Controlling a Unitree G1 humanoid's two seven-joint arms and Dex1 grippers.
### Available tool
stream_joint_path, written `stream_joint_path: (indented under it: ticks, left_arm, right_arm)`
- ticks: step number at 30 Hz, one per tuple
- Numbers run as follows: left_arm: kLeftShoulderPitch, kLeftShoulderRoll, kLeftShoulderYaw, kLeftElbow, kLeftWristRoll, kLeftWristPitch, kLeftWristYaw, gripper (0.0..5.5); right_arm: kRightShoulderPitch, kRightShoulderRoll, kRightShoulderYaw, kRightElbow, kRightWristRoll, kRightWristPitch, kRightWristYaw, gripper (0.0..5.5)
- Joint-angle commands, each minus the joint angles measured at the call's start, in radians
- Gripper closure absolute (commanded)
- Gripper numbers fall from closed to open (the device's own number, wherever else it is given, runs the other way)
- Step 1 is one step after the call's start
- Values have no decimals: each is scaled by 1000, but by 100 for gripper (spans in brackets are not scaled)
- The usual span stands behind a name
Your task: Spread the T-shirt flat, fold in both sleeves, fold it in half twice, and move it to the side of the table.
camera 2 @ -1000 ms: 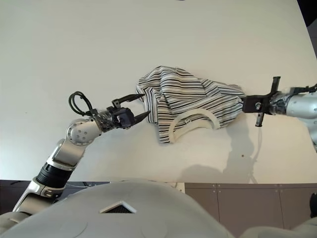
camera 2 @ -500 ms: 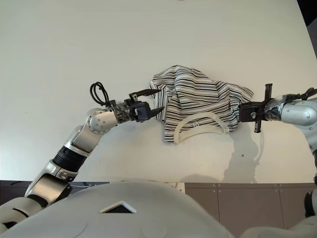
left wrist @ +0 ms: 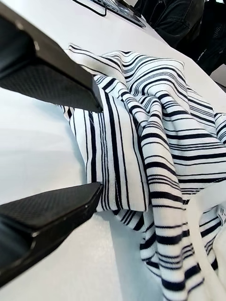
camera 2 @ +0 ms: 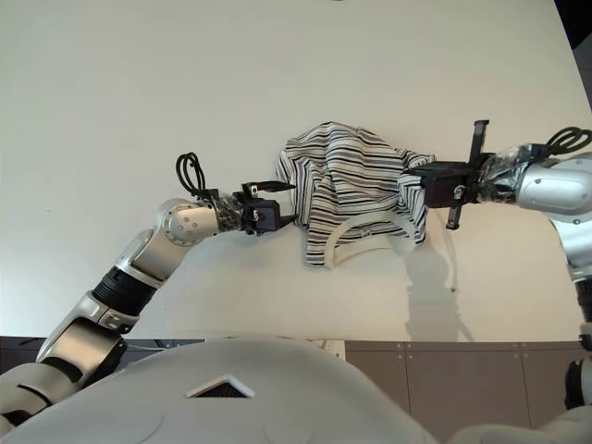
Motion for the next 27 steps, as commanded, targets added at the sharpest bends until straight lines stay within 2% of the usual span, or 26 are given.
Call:
stream_joint_path:
  ticks: [1, 3, 4, 6, 8, 12, 17, 21, 24, 27]
  left_arm:
    - [8, 13, -15, -11, 29, 9, 2, 275]
    - [14, 10, -7, -21, 23, 16, 8, 275]
    - [20, 13, 0, -30, 17, 20, 9, 275]
    - [42, 23, 14, -59, 6, 30, 12, 275]
    - [57, 33, 24, -84, -2, 36, 11, 275]
    - [60, 30, 62, -148, -49, 77, -3, 275]
    - [48, 52, 108, -211, -103, 116, -29, 275]
    - [25, 94, 225, -298, -205, 162, -57, 275]
    - [12, 145, 277, -310, -242, 162, -84, 275]
    - [33, 182, 286, -255, -243, 112, -89, 275]
  right_arm:
    - [-1, -15, -67, -15, 77, 59, 38, 536]
    - [-8, -23, -124, 98, 105, 119, 35, 536]
    - [-5, -51, -120, 217, 39, 80, 2, 536]
    - [-15, -105, -53, 441, -157, -52, -88, 536]
    - [-35, -110, -7, 541, -260, -143, -133, 536]
    - [-29, 4, 45, 432, -268, -206, -127, 536]
    - [-85, 166, 115, 293, -290, -155, -124, 536]
    - [-100, 290, 198, 188, -285, -108, -80, 536]
    - [-102, 338, 222, 139, -258, -85, -59, 536]
    - [-90, 325, 199, 111, -229, -76, -57, 536]
